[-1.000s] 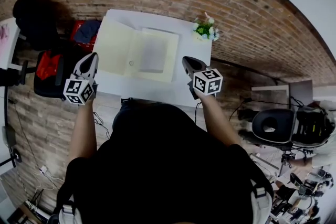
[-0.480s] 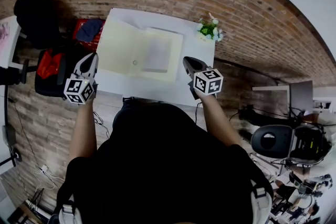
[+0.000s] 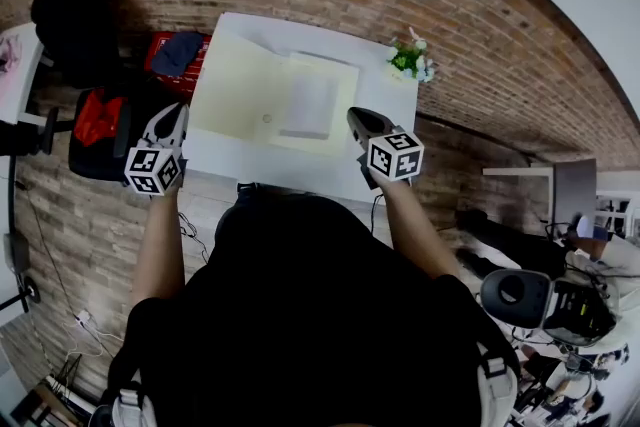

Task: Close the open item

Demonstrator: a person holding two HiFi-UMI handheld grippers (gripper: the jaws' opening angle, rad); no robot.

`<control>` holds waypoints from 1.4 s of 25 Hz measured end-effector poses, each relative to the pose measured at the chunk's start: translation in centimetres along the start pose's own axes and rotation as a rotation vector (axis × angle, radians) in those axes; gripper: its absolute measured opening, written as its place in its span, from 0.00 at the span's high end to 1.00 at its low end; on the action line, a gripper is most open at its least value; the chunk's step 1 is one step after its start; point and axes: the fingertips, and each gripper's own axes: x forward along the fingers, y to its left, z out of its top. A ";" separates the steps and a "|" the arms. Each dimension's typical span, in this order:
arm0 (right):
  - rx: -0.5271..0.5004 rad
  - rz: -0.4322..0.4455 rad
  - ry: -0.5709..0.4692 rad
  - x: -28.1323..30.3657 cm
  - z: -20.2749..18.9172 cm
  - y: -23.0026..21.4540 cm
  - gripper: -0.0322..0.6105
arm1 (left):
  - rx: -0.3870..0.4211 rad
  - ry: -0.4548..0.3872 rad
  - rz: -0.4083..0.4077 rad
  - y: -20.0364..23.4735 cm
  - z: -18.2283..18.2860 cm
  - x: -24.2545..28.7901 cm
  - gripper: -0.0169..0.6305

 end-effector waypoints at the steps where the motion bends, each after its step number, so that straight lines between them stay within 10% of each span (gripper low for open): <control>1: -0.001 0.003 0.001 0.3 0.0 0.2 0.91 | 0.000 0.003 -0.007 0.2 -0.2 -0.1 0.95; 35: -0.024 0.008 0.073 4.1 -1.4 5.4 0.91 | -0.052 0.297 -0.030 6.3 -13.8 1.1 0.84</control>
